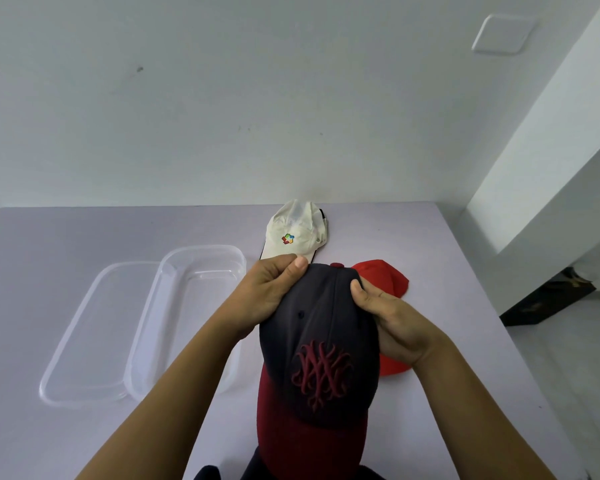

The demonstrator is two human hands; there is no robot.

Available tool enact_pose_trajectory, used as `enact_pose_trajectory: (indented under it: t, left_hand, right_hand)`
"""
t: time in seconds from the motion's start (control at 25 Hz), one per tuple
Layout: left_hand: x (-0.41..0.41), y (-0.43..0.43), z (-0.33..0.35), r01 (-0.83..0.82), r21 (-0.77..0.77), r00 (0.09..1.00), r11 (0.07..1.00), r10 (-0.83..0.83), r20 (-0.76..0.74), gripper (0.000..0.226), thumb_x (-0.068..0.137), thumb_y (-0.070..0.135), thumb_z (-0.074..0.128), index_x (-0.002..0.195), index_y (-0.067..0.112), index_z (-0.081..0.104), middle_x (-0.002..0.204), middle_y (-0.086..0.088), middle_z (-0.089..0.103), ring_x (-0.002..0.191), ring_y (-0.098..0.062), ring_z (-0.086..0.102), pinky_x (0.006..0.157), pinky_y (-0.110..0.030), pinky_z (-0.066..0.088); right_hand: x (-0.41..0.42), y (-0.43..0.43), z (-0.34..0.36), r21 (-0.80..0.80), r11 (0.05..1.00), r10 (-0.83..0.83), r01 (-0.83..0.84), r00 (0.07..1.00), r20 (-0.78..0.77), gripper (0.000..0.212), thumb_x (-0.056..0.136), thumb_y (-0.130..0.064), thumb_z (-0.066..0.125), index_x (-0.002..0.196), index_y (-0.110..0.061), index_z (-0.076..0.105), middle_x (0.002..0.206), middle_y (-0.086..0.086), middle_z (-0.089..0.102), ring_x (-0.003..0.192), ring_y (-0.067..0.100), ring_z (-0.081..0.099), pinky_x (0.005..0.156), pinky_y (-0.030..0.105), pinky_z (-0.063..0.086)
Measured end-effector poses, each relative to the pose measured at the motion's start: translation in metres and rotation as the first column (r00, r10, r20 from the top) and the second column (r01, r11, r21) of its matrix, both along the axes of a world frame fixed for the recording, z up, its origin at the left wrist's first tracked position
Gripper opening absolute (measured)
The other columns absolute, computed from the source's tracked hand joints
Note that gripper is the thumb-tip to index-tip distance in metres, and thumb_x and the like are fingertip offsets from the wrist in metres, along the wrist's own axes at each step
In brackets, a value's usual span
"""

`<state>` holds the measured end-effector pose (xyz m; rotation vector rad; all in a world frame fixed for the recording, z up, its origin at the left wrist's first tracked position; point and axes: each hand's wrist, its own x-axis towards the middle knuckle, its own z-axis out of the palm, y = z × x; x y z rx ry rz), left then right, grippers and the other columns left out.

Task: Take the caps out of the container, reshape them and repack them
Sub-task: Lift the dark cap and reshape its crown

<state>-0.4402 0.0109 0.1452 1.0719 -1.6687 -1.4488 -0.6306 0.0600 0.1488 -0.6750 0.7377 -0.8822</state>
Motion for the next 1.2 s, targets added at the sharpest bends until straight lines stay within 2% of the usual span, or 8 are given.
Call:
enact_pose_trajectory:
  t: [0.16,0.28,0.32,0.44,0.52,0.64,0.92,1.2]
  left_hand:
    - [0.003,-0.003,-0.003,-0.035,0.008,0.995,0.999,0.034,0.096,0.068,0.085,0.059,0.047,0.082,-0.008,0.055,0.073,-0.010,0.049,0.070,-0.020,0.044,0.068,-0.035,0.036]
    - [0.015,-0.007,0.005,0.116,0.097,0.980,0.989,-0.130,0.150,0.052,0.078,0.065,0.055,0.069,0.014,0.058,0.067,0.006,0.051,0.065,-0.007,0.048,0.067,-0.025,0.039]
    - [0.018,-0.008,0.009,0.213,0.145,0.963,0.966,-0.233,0.137,0.047,0.069,0.066,0.063,0.073,0.020,0.061,0.071,0.009,0.056,0.068,-0.006,0.054,0.069,-0.022,0.042]
    - [0.023,-0.010,0.019,0.439,0.293,0.862,0.849,-0.490,0.127,0.071,0.046,0.062,0.082,0.106,0.028,0.064,0.106,0.007,0.072,0.102,-0.011,0.067,0.083,-0.021,0.051]
    - [0.022,-0.012,0.023,0.499,0.326,0.820,0.803,-0.559,0.121,0.064,0.047,0.045,0.087,0.105,0.028,0.066,0.105,0.006,0.073,0.102,-0.012,0.068,0.081,-0.019,0.052]
    - [0.021,-0.015,0.027,0.498,0.342,0.825,0.797,-0.557,0.097,0.044,0.054,0.029,0.077,0.097,0.024,0.068,0.094,0.010,0.076,0.092,-0.007,0.070,0.075,-0.016,0.052]
    - [0.015,-0.021,0.027,0.466,0.343,0.834,0.815,-0.534,0.135,0.031,0.057,0.029,0.078,0.088,0.027,0.073,0.091,0.008,0.076,0.089,-0.008,0.071,0.075,-0.015,0.052]
    - [0.024,-0.022,0.013,0.464,0.393,0.827,0.794,-0.547,0.127,0.021,0.074,0.008,0.070,0.092,0.019,0.073,0.092,0.003,0.076,0.089,-0.013,0.071,0.077,-0.019,0.052]
  right_hand:
    - [-0.003,-0.004,-0.004,-0.026,1.000,0.007,-0.010,0.993,-0.118,0.040,0.088,-0.027,0.048,0.127,-0.015,0.055,0.126,0.005,0.063,0.118,0.017,0.058,0.096,0.026,0.050]
    - [-0.003,-0.003,-0.004,-0.063,0.995,0.057,-0.072,0.975,-0.216,0.039,0.089,-0.029,0.048,0.126,-0.020,0.055,0.126,0.001,0.064,0.119,0.015,0.058,0.098,0.026,0.048]
    - [-0.003,-0.003,-0.004,-0.066,0.995,0.058,-0.074,0.974,-0.221,0.038,0.088,-0.029,0.049,0.125,-0.021,0.056,0.125,0.001,0.064,0.118,0.015,0.058,0.098,0.027,0.048]
    - [-0.002,-0.004,-0.001,-0.057,0.997,0.036,-0.047,0.984,-0.176,0.039,0.087,-0.029,0.049,0.124,-0.018,0.056,0.126,0.004,0.064,0.118,0.017,0.059,0.099,0.028,0.048]
    - [0.001,-0.005,0.003,-0.078,0.996,0.040,-0.054,0.983,-0.179,0.043,0.087,-0.028,0.049,0.128,-0.016,0.053,0.128,0.006,0.062,0.119,0.018,0.058,0.101,0.029,0.047]
    - [0.005,-0.006,0.006,-0.112,0.991,0.047,-0.070,0.980,-0.194,0.043,0.088,-0.029,0.049,0.129,-0.017,0.052,0.128,0.005,0.062,0.120,0.018,0.057,0.102,0.030,0.046]
    - [0.004,-0.006,0.004,-0.141,0.987,0.038,-0.075,0.968,-0.248,0.039,0.094,-0.031,0.044,0.131,-0.020,0.051,0.128,0.003,0.062,0.119,0.016,0.058,0.102,0.031,0.046]
    - [-0.006,-0.004,-0.012,-0.071,0.992,0.086,-0.104,0.970,-0.228,0.044,0.089,-0.035,0.045,0.124,-0.013,0.057,0.127,0.006,0.063,0.119,0.021,0.057,0.102,0.037,0.046]
